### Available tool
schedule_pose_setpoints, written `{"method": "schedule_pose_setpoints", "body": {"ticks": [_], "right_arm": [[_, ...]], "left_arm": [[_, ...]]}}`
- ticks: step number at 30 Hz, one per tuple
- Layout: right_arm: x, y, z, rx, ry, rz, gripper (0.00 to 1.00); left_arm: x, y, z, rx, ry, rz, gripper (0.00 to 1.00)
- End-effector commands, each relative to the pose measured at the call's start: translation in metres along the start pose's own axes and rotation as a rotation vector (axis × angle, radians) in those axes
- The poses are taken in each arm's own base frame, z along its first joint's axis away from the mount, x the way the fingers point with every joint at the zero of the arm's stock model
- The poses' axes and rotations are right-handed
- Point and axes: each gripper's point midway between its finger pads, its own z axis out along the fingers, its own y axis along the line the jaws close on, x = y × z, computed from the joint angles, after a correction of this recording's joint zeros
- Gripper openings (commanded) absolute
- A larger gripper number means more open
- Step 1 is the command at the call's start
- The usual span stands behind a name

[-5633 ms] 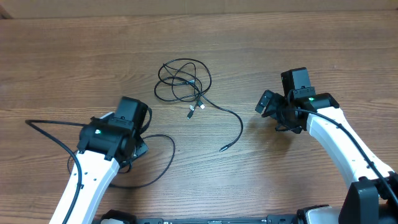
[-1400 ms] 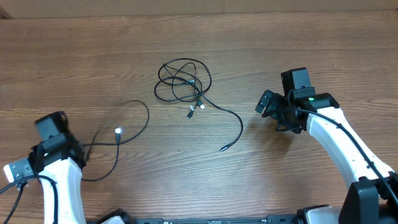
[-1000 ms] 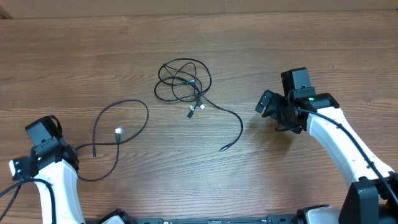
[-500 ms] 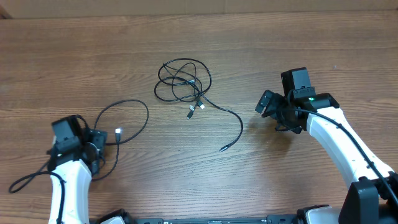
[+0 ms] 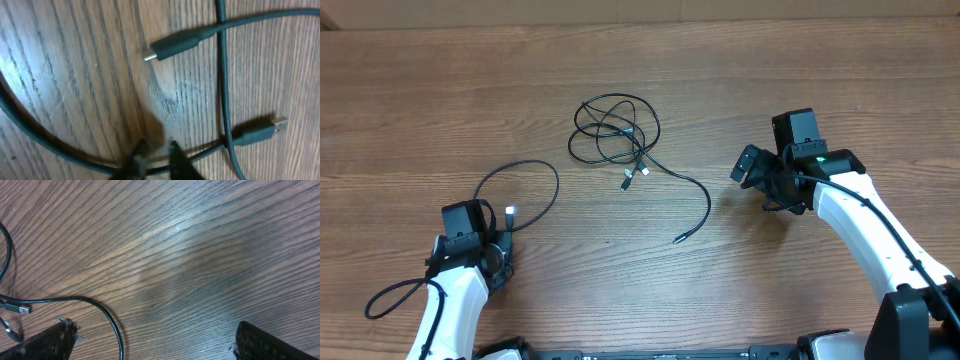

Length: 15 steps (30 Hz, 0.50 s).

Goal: Untangle cables

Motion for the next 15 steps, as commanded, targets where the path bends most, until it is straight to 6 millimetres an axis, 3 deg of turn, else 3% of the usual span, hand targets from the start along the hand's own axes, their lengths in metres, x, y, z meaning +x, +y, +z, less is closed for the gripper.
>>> {"method": "schedule_pose_setpoints", "body": {"ticks": [1, 5, 8, 11, 13, 15], "right_arm": [[-0.003, -0.001, 0.001, 0.005, -0.006, 0.006, 1.00], [-0.003, -0.001, 0.001, 0.005, -0.006, 0.006, 1.00], [-0.003, -0.001, 0.001, 0.005, -0.006, 0.006, 1.00], [-0.002, -0.001, 0.001, 0.005, -0.005, 0.006, 1.00], [-0.002, -0.001, 0.001, 0.005, -0.005, 0.006, 1.00], [-0.003, -0.001, 0.001, 0.005, -0.006, 0.006, 1.00]], "left_arm": [[-0.005, -0.005, 0.001, 0.020, -0.033, 0.075, 0.04], [-0.013, -0.058, -0.020, 0.186, -0.022, 0.385, 0.04], [-0.034, -0.095, -0.056, 0.226, -0.078, 0.518, 0.04], [-0.055, -0.121, -0.095, 0.205, -0.126, 0.655, 0.10], [-0.057, -0.124, -0.102, 0.159, -0.096, 0.705, 0.13], [-0.053, -0.119, -0.096, 0.110, -0.037, 0.723, 0.16]]}}
